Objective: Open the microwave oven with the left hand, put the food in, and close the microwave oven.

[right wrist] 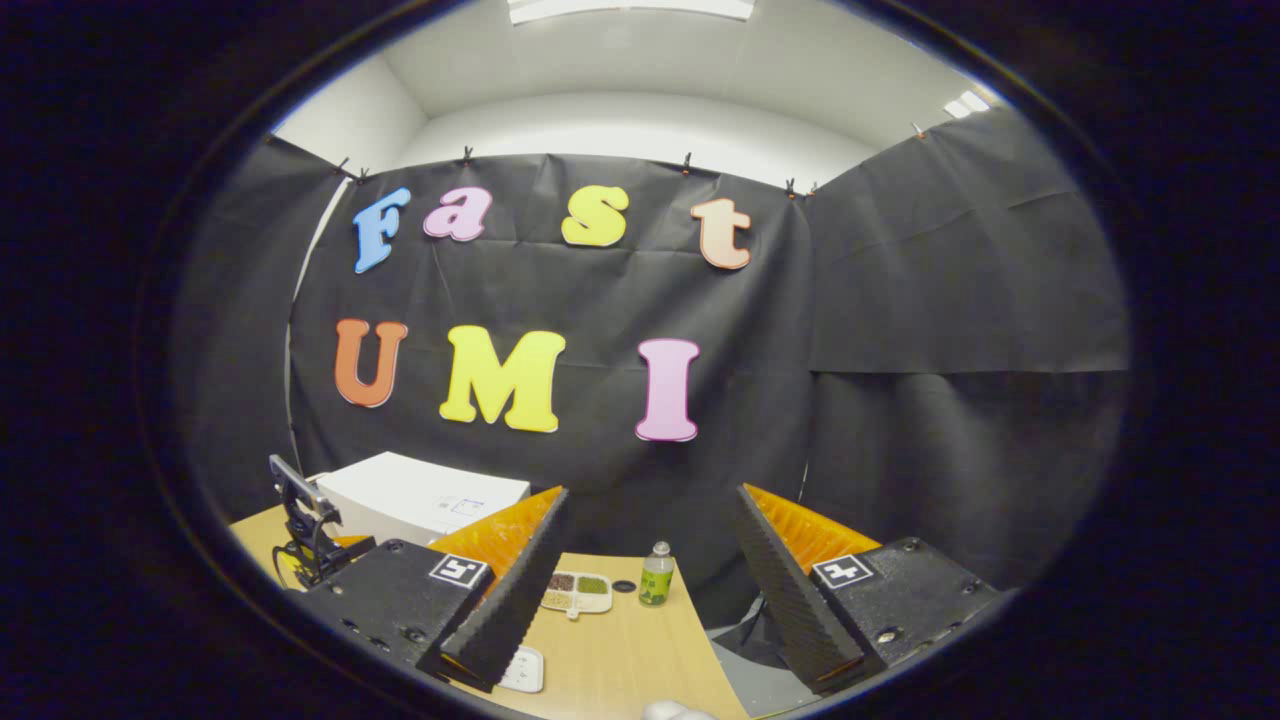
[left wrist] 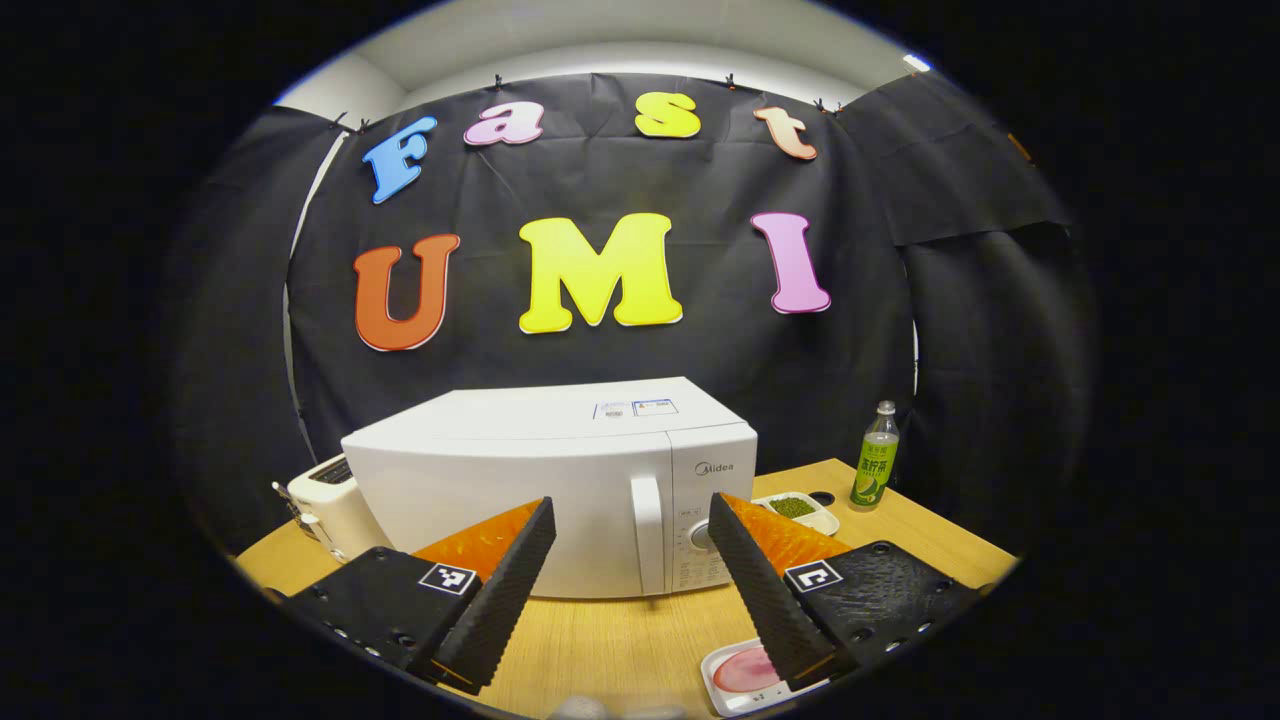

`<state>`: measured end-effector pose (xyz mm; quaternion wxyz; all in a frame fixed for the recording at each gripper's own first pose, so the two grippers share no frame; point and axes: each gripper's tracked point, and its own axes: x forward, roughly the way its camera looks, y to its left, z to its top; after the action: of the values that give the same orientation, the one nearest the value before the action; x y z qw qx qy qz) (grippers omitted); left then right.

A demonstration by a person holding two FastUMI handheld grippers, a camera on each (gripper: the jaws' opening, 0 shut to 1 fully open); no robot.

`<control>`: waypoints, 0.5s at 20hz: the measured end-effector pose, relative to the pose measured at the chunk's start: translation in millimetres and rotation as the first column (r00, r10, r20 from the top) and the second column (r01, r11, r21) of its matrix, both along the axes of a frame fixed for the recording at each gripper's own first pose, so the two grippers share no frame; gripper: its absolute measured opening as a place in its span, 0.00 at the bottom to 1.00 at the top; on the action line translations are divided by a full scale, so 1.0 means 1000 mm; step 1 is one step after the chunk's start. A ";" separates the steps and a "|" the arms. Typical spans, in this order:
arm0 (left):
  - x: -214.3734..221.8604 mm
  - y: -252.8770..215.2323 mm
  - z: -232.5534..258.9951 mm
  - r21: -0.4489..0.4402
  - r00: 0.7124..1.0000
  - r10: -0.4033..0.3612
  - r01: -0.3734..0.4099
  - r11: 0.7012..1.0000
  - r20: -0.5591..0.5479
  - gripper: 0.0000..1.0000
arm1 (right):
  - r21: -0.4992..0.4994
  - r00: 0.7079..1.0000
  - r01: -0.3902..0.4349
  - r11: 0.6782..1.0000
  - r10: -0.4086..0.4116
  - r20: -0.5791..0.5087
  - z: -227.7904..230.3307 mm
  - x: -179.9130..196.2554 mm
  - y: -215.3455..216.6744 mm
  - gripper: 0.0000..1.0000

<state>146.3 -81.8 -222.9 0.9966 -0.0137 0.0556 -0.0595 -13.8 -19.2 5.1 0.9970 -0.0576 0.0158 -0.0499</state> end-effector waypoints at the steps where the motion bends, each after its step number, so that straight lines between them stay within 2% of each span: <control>1: 0.012 -0.002 -0.006 -0.004 1.000 0.000 0.000 1.000 0.006 0.96 | -0.012 1.000 0.013 1.000 -0.014 -0.012 -0.004 0.000 -0.003 0.96; 2: 0.023 -0.005 -0.012 -0.006 1.000 0.001 -0.001 1.000 0.008 0.96 | -0.027 0.999 0.030 0.999 -0.031 -0.024 -0.008 -0.002 -0.007 1.00; 3: 0.034 -0.007 -0.019 -0.008 1.000 0.002 -0.002 1.000 0.006 0.96 | -0.034 0.998 0.049 0.998 -0.050 -0.035 -0.012 -0.002 -0.012 0.96; 4: 0.044 -0.010 -0.028 -0.012 1.000 0.000 0.000 1.000 -0.002 0.96 | -0.035 0.997 0.062 0.997 -0.064 -0.049 -0.015 -0.002 -0.015 1.00; 5: 0.052 -0.013 -0.036 -0.015 1.000 -0.001 0.001 1.000 -0.016 0.96 | -0.036 0.995 0.074 0.997 -0.076 -0.063 -0.019 -0.004 -0.017 0.96; 7: 0.063 -0.015 -0.047 -0.013 1.000 0.013 -0.014 1.000 -0.021 0.93 | -0.052 0.993 0.088 0.995 -0.092 -0.080 -0.024 -0.006 -0.018 0.96; 8: 0.069 -0.015 -0.052 -0.012 1.000 0.014 -0.014 1.000 -0.028 0.75 | -0.064 0.992 0.089 0.994 -0.094 -0.088 -0.026 -0.005 -0.018 1.00; 9: 0.072 -0.019 -0.057 -0.023 0.999 0.002 -0.003 1.000 -0.039 0.70 | -0.074 0.991 0.086 0.994 -0.093 -0.093 -0.027 -0.004 -0.016 0.96; 10: 0.072 -0.019 -0.063 -0.031 0.999 0.003 -0.004 1.000 -0.050 0.75 | -0.084 0.990 0.090 0.992 -0.098 -0.097 -0.027 -0.004 -0.015 1.00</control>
<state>218.7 -100.8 -286.1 0.9947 -0.0309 0.0795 -0.0582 -17.5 -34.6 -21.6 0.9883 -0.0988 0.0669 -0.0945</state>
